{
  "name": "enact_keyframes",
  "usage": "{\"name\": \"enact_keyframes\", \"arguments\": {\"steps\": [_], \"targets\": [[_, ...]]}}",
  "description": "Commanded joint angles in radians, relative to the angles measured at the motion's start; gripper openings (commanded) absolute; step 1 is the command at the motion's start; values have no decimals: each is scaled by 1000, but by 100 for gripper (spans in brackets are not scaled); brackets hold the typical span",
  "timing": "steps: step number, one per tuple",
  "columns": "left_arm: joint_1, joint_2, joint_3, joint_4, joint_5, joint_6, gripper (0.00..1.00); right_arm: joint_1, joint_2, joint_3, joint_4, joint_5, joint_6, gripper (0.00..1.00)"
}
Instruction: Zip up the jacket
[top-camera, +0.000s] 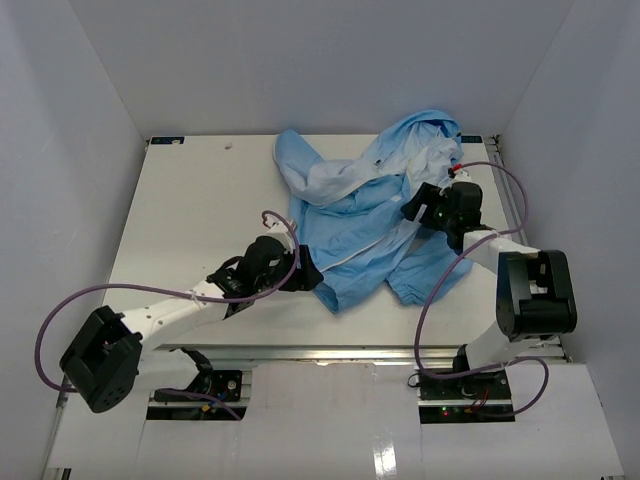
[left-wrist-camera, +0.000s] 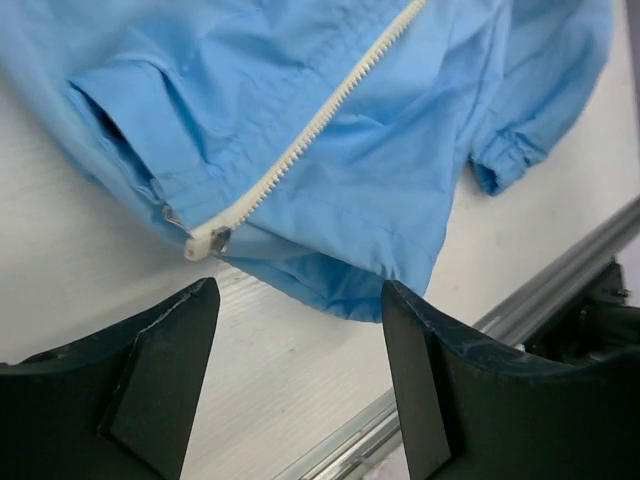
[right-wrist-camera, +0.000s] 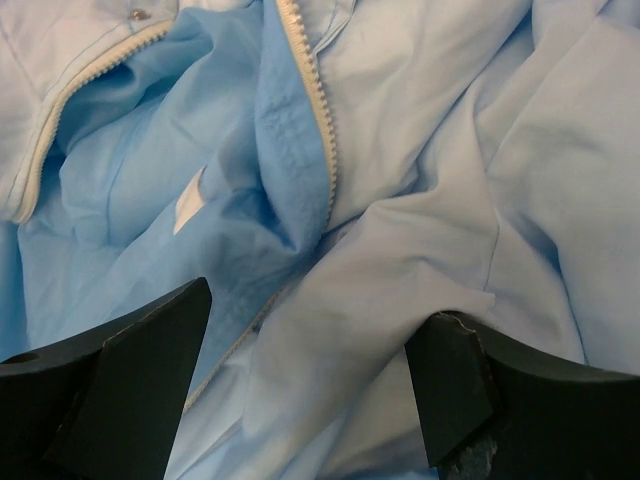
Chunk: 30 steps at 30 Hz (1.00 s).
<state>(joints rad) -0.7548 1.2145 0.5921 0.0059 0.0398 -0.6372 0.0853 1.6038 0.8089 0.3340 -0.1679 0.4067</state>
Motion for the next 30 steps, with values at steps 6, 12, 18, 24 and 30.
{"name": "enact_keyframes", "arguments": {"steps": [6,12,18,24,30], "targets": [[-73,71,357,-395,-225,266,69,14,-330,-259,-11,-44,13,82],[-92,221,489,-446,-150,462,62,212,-471,-373,140,-34,31,79],[-93,317,540,-490,-131,541,64,399,-448,-470,322,8,146,66],[-103,398,529,-437,-103,605,61,447,-470,-701,515,81,260,47],[-115,457,539,-380,-110,675,61,523,-462,-728,499,187,279,50]]}}
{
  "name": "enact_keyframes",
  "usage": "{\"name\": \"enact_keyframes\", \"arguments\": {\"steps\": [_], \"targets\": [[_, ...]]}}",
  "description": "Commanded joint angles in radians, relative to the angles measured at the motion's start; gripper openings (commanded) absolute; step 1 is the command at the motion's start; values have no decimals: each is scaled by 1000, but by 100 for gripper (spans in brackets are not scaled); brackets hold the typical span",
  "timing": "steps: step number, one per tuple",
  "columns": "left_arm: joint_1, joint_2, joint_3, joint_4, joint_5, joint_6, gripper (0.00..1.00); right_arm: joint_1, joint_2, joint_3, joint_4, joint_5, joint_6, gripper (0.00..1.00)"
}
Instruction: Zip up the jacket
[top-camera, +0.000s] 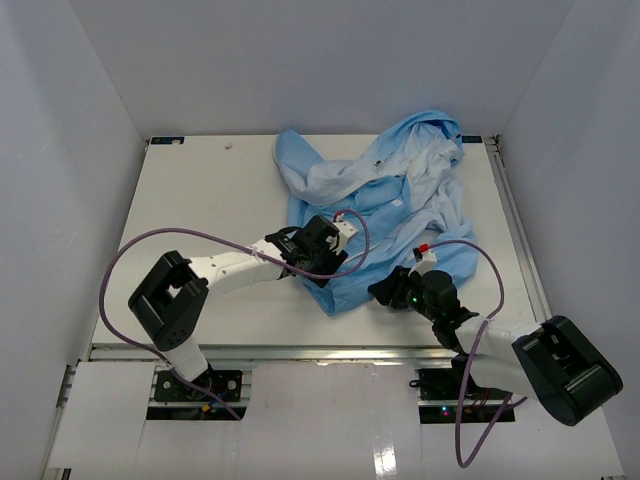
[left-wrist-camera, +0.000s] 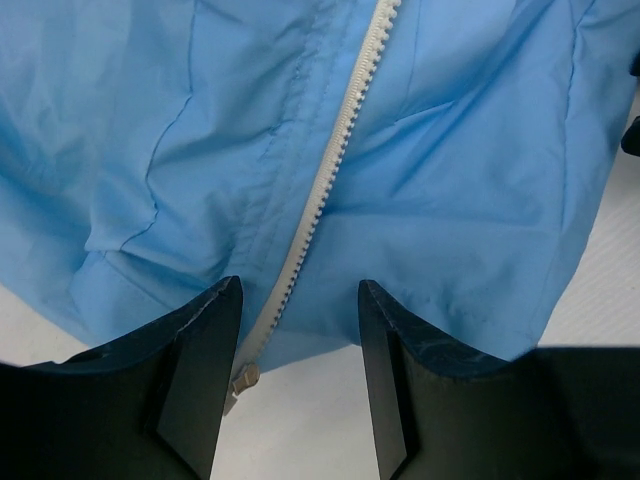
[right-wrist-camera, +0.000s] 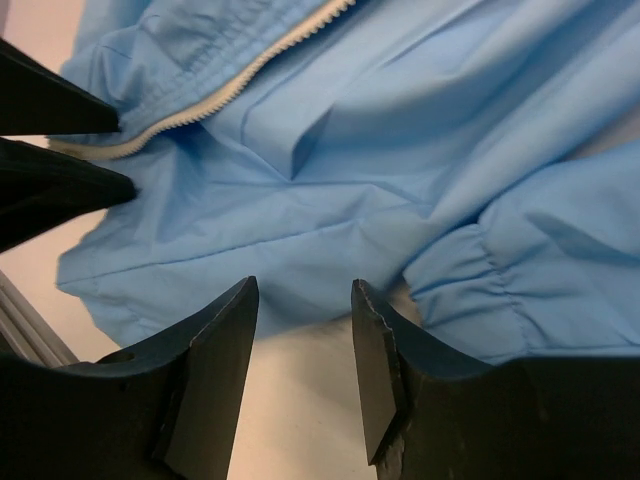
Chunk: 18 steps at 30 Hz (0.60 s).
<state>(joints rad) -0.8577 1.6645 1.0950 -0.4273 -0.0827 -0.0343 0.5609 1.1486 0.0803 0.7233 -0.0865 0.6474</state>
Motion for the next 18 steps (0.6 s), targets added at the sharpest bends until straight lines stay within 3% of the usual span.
{"name": "enact_keyframes", "arguments": {"steps": [1,10,16,18], "targets": [[-14,15,37,57,-1,77,61,61,0,-6,115,127,41,50],[-15,90,69,80,-78,109,61,91,122,-62,250,179,22,52],[-29,133,75,85,-157,117,61,91,120,-54,247,179,6,54],[-29,142,75,87,-187,114,57,92,109,-56,242,179,5,54]]}}
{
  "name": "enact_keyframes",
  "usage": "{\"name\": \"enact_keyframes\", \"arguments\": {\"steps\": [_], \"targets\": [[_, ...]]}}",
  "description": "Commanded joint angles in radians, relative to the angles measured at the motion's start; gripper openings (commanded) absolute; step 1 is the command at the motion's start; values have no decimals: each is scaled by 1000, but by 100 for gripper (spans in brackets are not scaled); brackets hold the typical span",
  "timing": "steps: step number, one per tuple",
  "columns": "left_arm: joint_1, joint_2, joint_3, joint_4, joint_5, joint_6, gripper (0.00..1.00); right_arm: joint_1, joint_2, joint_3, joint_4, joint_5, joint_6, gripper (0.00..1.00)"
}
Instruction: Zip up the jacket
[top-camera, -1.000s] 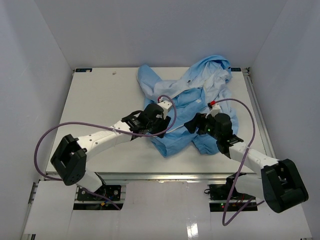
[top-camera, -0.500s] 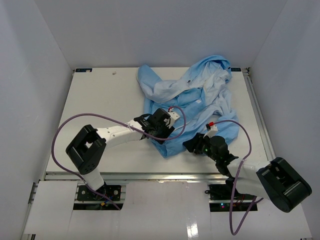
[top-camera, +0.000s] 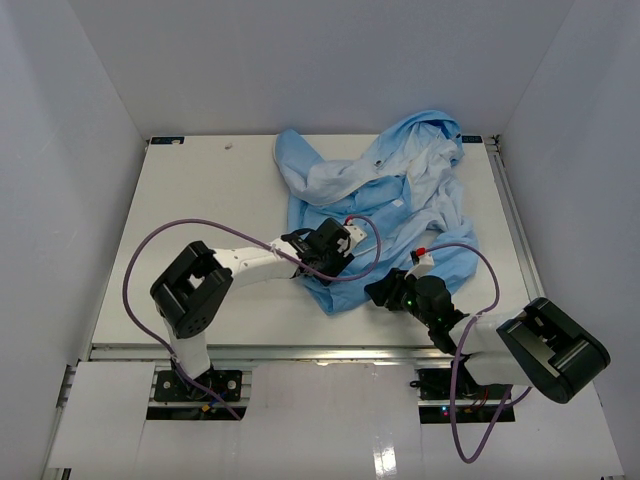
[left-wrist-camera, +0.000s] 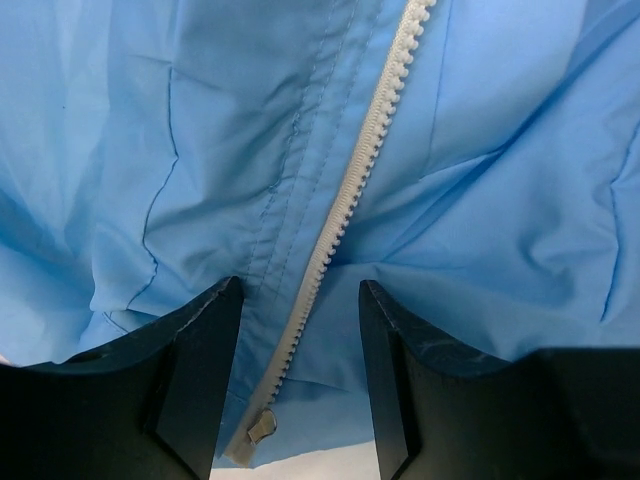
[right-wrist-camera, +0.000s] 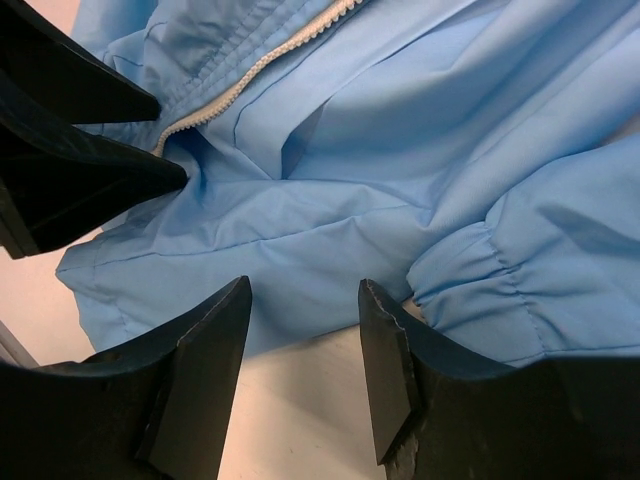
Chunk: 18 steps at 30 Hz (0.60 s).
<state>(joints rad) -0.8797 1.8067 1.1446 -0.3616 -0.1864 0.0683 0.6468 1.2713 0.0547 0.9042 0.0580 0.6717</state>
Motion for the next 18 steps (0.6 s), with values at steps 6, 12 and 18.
{"name": "enact_keyframes", "arguments": {"steps": [6,12,18], "targets": [[-7,-13,61,39,-153,-29,0,7,-49,-29,25,54,-48,57],[5,-106,116,60,146,-133,0,7,-119,5,-43,54,-107,60],[97,-169,148,65,463,-291,0,7,-159,36,-48,-3,-164,62]]}}
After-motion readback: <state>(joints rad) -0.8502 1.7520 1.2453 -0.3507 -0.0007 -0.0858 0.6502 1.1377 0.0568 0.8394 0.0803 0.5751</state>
